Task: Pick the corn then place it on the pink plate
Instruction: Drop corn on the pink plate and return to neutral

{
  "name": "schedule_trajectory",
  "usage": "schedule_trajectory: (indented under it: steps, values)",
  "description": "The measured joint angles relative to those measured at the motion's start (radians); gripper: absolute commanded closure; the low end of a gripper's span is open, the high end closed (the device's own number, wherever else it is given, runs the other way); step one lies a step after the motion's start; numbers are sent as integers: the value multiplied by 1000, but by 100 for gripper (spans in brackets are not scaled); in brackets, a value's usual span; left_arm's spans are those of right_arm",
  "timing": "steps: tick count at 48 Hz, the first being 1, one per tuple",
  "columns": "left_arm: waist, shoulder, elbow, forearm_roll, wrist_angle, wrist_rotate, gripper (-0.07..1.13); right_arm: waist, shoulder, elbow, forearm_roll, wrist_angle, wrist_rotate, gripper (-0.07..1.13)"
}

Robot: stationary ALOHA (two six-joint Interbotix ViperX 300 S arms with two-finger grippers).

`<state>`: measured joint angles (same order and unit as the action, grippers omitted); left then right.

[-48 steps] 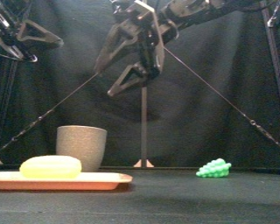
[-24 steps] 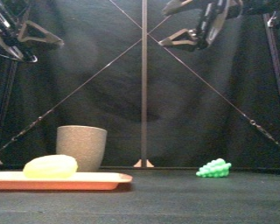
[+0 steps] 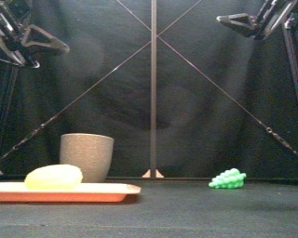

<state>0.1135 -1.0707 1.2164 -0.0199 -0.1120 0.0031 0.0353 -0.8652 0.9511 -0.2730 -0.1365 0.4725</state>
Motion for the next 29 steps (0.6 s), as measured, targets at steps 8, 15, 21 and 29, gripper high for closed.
schedule_trajectory:
  steps: [8,15,21,29]
  values:
    - [21,2,0,-41,0,-2,108,2,-51,31,-55,-2,2,3]
    - [21,2,0,-48,0,2,108,2,-103,61,-83,-6,5,3]
    - [23,0,0,-46,0,3,108,3,-117,78,-84,-8,5,3]
    - [23,2,-3,-28,0,3,108,5,-121,84,-92,-8,5,3]
